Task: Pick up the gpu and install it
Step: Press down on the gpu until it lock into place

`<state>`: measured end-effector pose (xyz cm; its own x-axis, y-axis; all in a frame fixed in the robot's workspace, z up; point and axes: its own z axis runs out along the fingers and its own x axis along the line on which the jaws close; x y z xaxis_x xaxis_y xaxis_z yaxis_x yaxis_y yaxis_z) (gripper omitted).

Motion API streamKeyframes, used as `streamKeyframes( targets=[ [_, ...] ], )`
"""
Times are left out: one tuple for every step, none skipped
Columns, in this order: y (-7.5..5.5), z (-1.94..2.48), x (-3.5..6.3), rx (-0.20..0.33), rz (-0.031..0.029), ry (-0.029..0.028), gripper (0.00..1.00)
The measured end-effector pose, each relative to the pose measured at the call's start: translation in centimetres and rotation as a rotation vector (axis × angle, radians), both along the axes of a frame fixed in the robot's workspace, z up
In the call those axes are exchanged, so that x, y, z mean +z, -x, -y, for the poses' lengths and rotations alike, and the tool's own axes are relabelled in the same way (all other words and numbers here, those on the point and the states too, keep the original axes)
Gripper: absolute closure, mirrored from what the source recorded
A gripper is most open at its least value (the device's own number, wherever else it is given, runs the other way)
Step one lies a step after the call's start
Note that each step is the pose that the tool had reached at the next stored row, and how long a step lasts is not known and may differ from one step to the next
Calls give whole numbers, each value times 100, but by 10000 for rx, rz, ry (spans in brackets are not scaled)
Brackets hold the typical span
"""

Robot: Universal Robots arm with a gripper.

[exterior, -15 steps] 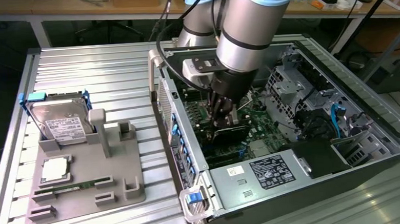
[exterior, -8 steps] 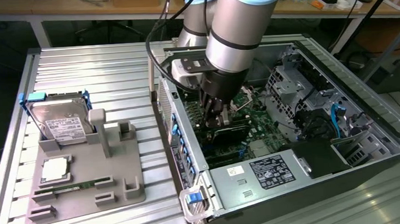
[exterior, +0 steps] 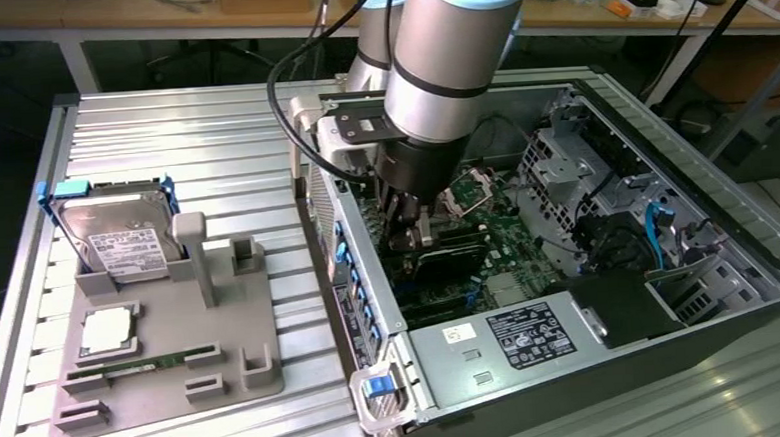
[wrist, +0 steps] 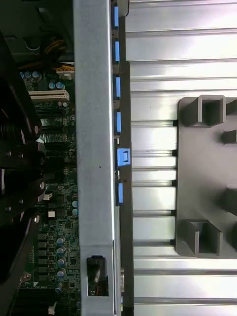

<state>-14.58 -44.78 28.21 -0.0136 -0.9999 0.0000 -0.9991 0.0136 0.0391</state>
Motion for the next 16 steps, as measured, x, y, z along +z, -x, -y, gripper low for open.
streamKeyframes(
  targets=[
    [0, 0, 0, 0, 0, 0, 89],
    [0, 0, 0, 0, 0, 0, 89],
    [0, 1, -1, 1, -1, 1, 89],
    [1, 1, -8, 0, 0, -1, 89],
    [1, 0, -21, -1, -1, 1, 89],
    [1, 0, -36, 0, 0, 0, 89],
    [2, 0, -47, 0, 0, -1, 89],
    [2, 0, -57, 0, 0, -1, 89],
    [2, 0, -68, 0, 0, 0, 89],
    [3, 1, -75, 0, -4, 4, 89],
    [3, 1, -85, 0, -4, 5, 89],
    [3, 2, -94, 1, -8, 12, 89],
    [4, 2, -104, 1, -10, 15, 89],
    [4, 2, -117, 0, -9, 13, 89],
    [5, 1, -128, 0, -6, 9, 89],
    [5, 1, -134, 0, -3, 4, 89]
  ],
)
